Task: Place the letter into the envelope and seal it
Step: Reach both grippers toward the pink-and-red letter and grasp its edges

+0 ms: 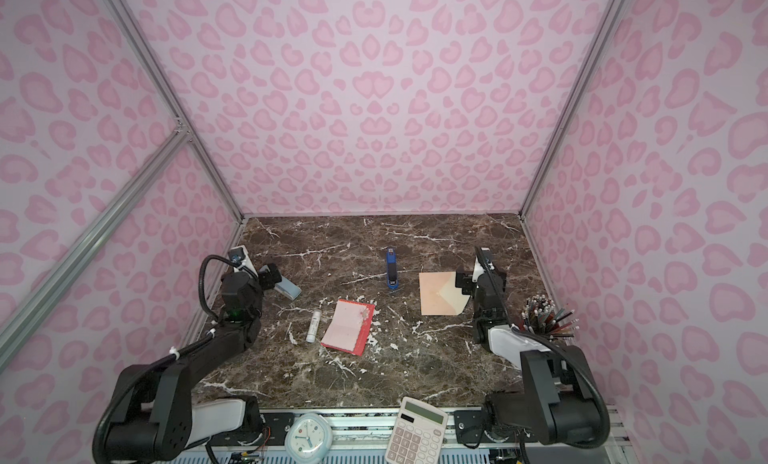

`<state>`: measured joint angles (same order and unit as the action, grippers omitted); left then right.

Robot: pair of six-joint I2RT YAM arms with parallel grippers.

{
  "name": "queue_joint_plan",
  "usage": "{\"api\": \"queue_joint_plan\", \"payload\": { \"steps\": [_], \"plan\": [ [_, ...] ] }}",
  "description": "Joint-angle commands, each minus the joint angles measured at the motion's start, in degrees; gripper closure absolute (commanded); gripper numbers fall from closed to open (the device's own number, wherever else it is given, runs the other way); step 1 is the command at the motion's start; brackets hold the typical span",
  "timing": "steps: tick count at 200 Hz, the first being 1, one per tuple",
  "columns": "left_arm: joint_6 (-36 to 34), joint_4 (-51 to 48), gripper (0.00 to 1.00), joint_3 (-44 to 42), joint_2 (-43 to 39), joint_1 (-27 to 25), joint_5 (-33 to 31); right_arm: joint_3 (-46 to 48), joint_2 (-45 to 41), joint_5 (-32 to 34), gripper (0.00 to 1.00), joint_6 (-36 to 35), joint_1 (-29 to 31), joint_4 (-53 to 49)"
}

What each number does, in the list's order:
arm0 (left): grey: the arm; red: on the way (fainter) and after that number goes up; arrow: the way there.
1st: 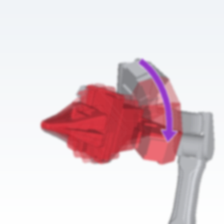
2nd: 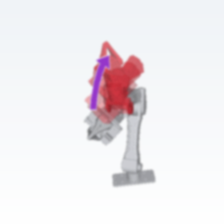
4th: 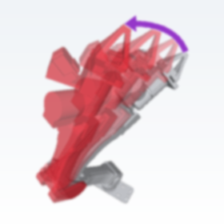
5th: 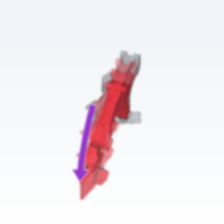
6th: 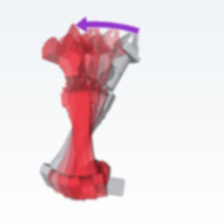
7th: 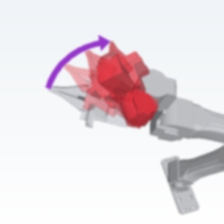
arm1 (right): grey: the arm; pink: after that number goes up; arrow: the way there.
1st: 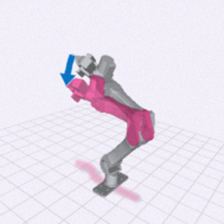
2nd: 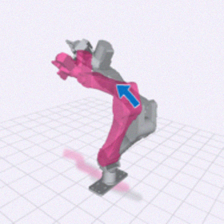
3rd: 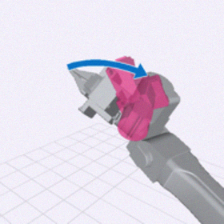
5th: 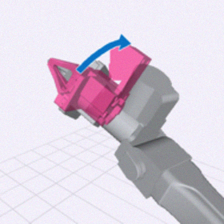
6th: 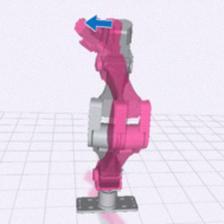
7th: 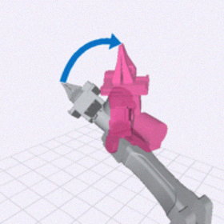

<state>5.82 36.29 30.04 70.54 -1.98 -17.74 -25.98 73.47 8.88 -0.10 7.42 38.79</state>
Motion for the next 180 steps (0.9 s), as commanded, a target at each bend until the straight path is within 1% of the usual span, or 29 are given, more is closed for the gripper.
{"api": "queue_joint_plan", "payload": {
  "steps": [1,11,25,37,52,65,78,84,97,110,129,136,158,180],
  "plan": [
    [1.82,-22.39,0.01,5.86,-4.14,0.04,2.35,-3.44,-4.89,3.48,0.05,7.26,2.92,-17.34],
    [2.44,-28.45,0.03,8.15,-5.93,-0.12,3.74,-5.39,-6.86,5.54,0.02,10.49,5.98,-21.56],
    [4.15,-35.16,0.05,11.0,-8.49,-0.15,7.58,-8.12,-8.65,9.39,0.02,13.0,11.78,-27.4],
    [7.07,-42.33,0.07,13.39,-10.39,-0.54,10.0,-10.9,-9.22,11.4,0.02,15.23,16.76,-32.44],
    [11.68,-51.73,0.12,16.64,-11.3,-1.33,12.66,-15.02,-8.82,14.08,0.02,20.64,22.59,-39.9],
    [15.22,-59.25,0.22,19.65,-10.54,-2.68,16.32,-19.59,-6.85,16.17,0.02,24.72,27.67,-47.51],
    [19.02,-65.5,0.33,21.9,-9.17,-4.6,22.54,-24.21,-4.0,17.71,0.02,28.88,32.14,-54.02],
    [20.43,-67.92,0.35,22.44,-8.66,-5.87,25.41,-26.34,-2.4,17.3,0.02,30.63,33.73,-56.8],
    [23.67,-71.3,0.39,22.03,-8.32,-9.26,29.6,-30.45,0.91,15.64,0.02,34.98,35.8,-61.67],
    [26.52,-71.79,0.4,20.12,-9.27,-12.3,33.9,-32.66,3.54,13.21,0.02,37.12,37.27,-63.27],
    [30.12,-72.07,0.37,17.71,-10.86,-16.42,35.96,-33.83,5.78,10.73,0.02,39.03,39.41,-62.81],
    [30.81,-72.12,0.36,17.02,-11.26,-17.45,36.5,-33.63,6.4,9.74,0.04,39.64,40.0,-62.14],
    [31.7,-72.3,0.32,14.79,-10.85,-18.3,38.47,-31.69,7.85,6.12,0.07,42.52,40.48,-59.21],
    [32.05,-72.99,0.31,13.83,-7.79,-18.82,40.19,-30.35,9.09,1.84,0.12,44.52,40.48,-56.19]
  ]
}}
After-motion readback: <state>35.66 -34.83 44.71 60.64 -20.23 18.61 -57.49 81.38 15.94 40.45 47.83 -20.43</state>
